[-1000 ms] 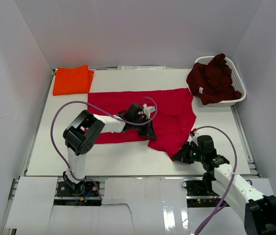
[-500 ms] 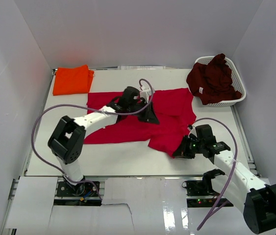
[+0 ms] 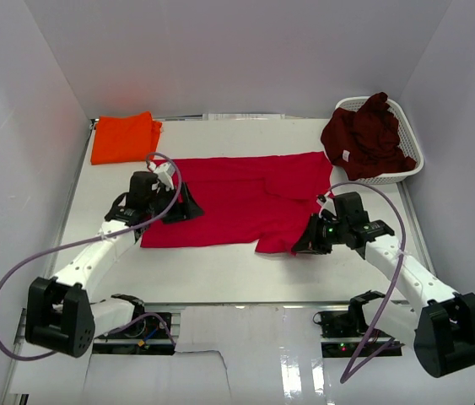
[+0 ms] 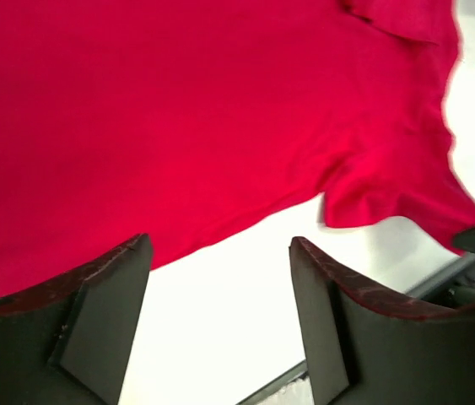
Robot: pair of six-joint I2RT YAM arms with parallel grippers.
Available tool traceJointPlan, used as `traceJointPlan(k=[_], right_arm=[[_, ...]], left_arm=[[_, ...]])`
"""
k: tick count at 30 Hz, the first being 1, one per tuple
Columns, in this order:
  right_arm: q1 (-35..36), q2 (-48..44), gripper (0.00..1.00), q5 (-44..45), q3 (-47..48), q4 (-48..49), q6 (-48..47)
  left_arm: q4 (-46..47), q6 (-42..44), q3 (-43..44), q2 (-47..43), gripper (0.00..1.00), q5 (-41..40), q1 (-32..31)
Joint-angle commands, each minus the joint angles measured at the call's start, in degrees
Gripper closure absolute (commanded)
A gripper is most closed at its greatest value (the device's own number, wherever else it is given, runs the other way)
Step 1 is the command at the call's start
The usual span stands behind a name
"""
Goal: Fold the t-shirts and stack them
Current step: Grap the side of the flattened tshirt closest away from the robot with both arms
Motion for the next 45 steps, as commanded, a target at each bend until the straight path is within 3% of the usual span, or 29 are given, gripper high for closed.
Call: traceJointPlan(k=[1, 7, 13, 16, 19, 24, 33, 45], right_arm=[[0.0, 2.7, 0.92, -2.0, 4.6, -0.2, -2.3], [-0.5, 5.9, 0.92, -3.6, 7.8, -0.2, -3.8], [-1.6, 8.4, 0.92, -6.4, 10.2, -0.3, -5.7], [-2.1, 9.5, 0.92, -7.4, 11.1, -0.2, -6.6], [-2.4, 10.9, 0.92, -9.0, 12.2, -0.4, -7.0], [-2.8, 12.8, 0.92, -9.6, 15.7, -3.2, -8.0], [-3.3, 15.8, 0.92, -11.8, 16.4, -3.2, -9.5], [-4.9, 16.2, 0.92, -12.8, 15.0, -2.9, -10.7]], left_arm=[[-5.0, 1.7, -2.4, -7.9, 0.22, -8.7, 0.8], [-13.2, -0.5, -0.4, -11.6, 0.22, -8.8, 6.4], [-14.8, -2.6, -2.8, -7.6, 0.25, 8.9, 26.0], [-16.5, -1.0, -0.8, -5.3, 0.25, 10.1, 32.9], [-17.8, -1.3, -0.1, -1.8, 0.25, 10.3, 35.6], [-17.8, -3.2, -2.8, 2.0, 0.24, 10.9, 38.4], [-20.1, -8.7, -3.4, 2.4, 0.25, 0.8, 40.0], [-20.8, -10.7, -4.3, 10.0, 0.23, 0.0, 40.6]])
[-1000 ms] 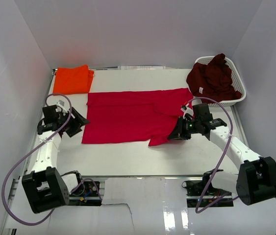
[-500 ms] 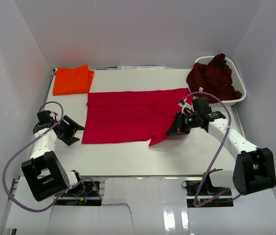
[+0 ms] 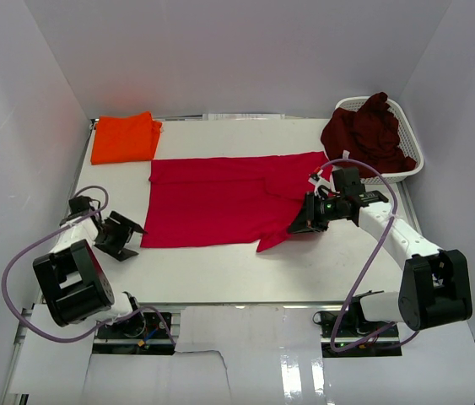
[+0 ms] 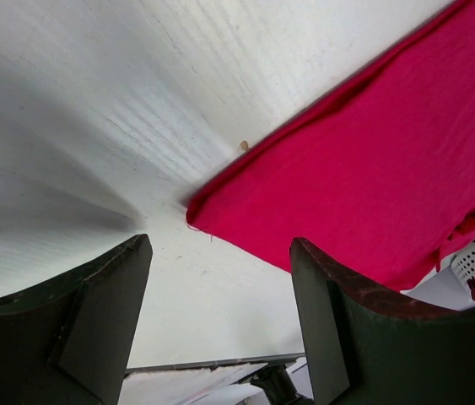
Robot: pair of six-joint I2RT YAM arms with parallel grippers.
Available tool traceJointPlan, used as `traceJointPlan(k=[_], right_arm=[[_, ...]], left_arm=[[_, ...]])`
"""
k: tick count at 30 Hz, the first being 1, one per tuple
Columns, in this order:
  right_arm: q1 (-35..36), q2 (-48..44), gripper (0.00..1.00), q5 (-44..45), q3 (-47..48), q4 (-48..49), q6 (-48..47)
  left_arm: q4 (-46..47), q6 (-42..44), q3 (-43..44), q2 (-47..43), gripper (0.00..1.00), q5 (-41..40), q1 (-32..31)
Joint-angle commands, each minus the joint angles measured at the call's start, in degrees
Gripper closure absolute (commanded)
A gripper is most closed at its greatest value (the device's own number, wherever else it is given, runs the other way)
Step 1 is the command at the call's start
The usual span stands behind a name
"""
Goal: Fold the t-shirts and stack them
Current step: Grap the side of the flattened tshirt closest away from the robot with both arms
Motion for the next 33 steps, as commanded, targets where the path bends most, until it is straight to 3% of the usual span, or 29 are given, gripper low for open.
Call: traceJointPlan(k=[1, 4, 7, 21, 33], right_arm=[[-0.4, -0.2, 0.92, -1.6, 0.2, -0.3, -1.4], [-0.7, 0.0, 0.92, -1.8, 0.2, -0.2, -1.5], [-1.0, -0.2, 0.92, -1.9, 0.1, -0.3, -1.5], [-1.8, -0.9, 0.92, -2.2, -0.7, -0.3, -1.8], [-2.8, -2.4, 0.92, -3.2, 1.7, -1.5, -1.6]], left_arm=[[-0.4, -0.8, 0.4, 0.2, 0.23, -1.1, 0.3], [-0.1, -1.7, -0.3, 0.8, 0.23, -1.4, 0.3], [2.7, -2.9, -2.1, 1.0, 0.33, -0.3, 0.3], [6.5, -4.5, -1.5, 4.9, 0.39, -2.8, 0.3], [10.4, -5.4, -3.6, 7.6, 0.67, -1.8, 0.3]])
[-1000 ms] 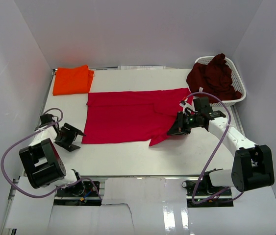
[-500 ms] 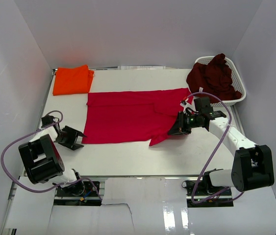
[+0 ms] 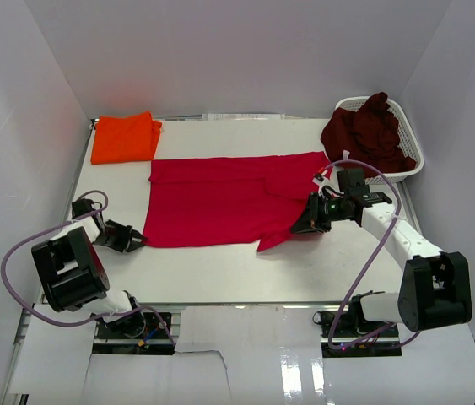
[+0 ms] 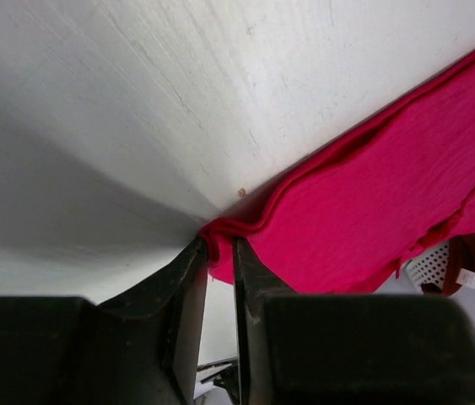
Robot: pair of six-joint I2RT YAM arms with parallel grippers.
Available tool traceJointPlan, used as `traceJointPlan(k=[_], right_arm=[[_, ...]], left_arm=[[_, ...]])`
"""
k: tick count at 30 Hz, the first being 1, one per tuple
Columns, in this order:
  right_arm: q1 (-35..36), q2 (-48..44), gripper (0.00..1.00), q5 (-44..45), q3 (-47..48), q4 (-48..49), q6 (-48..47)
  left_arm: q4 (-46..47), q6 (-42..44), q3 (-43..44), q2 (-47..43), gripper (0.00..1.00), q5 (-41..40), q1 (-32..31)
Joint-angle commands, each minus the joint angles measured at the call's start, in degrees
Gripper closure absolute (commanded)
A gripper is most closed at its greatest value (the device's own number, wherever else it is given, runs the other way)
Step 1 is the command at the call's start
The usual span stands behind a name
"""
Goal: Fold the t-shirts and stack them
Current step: Grap the side of the flattened tshirt closest away from the robot with both arms
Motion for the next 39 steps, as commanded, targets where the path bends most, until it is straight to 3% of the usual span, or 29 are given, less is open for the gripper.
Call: traceJointPlan(k=[1, 4, 6, 12, 21, 39], right_arm=[[-0.8, -2.3, 0.92, -1.9, 3.0, -1.9, -0.5], [-1.1, -2.6, 0.92, -1.9, 4.6, -2.9, -0.8], [-1.2, -2.7, 0.92, -1.8, 5.3, -3.7, -1.2], [-1.9, -2.8, 0.92, -2.0, 7.2, -5.7, -1.9], [-3.8, -1.1, 0.92, -2.2, 11.9, -7.9, -3.1], [-6.9, 4.4, 0.92, -1.2, 17.0, -8.3, -4.2]], left_arm=[[3.2, 0.6, -1.7, 1.8, 0.71, -3.7, 0.2], [3.8, 0.8, -1.9, 2.5, 0.84, -3.4, 0.2], [4.5, 0.8, -2.4, 2.9, 1.00, -2.9, 0.2], [4.9, 0.8, -3.1, 1.4, 1.00, -1.1, 0.2], [-3.1, 1.7, 1.6, -7.3, 1.00, -1.8, 0.2], [-4.1, -0.5, 9.5, -5.0, 1.00, 1.8, 0.1]])
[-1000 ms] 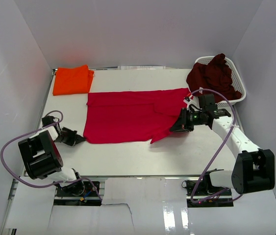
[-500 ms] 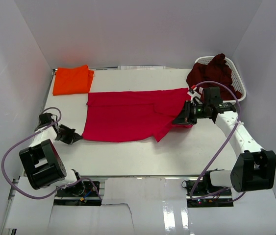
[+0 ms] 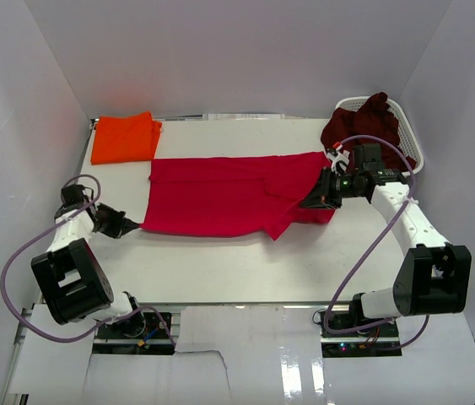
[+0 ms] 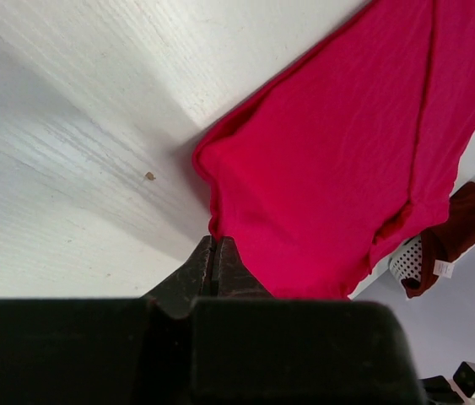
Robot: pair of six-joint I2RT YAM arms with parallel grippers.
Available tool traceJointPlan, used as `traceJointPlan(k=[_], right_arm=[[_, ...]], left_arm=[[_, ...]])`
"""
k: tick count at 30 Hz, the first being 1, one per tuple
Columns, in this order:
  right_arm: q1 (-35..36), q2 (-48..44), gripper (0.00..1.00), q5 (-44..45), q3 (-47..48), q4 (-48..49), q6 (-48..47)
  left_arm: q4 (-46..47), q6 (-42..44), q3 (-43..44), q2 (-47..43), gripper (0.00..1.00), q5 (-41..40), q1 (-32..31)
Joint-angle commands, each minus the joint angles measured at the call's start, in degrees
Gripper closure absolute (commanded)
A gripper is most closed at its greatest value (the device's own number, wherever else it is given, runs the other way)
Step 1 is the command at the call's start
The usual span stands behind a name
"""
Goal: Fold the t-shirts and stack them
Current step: Grap the side of the flattened tshirt closest away from the robot with both arms
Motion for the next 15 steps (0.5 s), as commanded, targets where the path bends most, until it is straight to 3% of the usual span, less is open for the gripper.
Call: traceJointPlan(k=[1, 15], right_arm=[[-1.4, 0.5, 0.92, -0.4, 2.7, -0.7, -1.3], [-5.1, 2.8, 0.92, 1.3, 5.3, -0.7, -2.6]], left_arm=[[0.7, -1.0, 2.5, 0.5, 1.00, 0.7, -0.1], [2.7, -3.8, 6.7, 3.9, 1.00, -0.9, -4.0]])
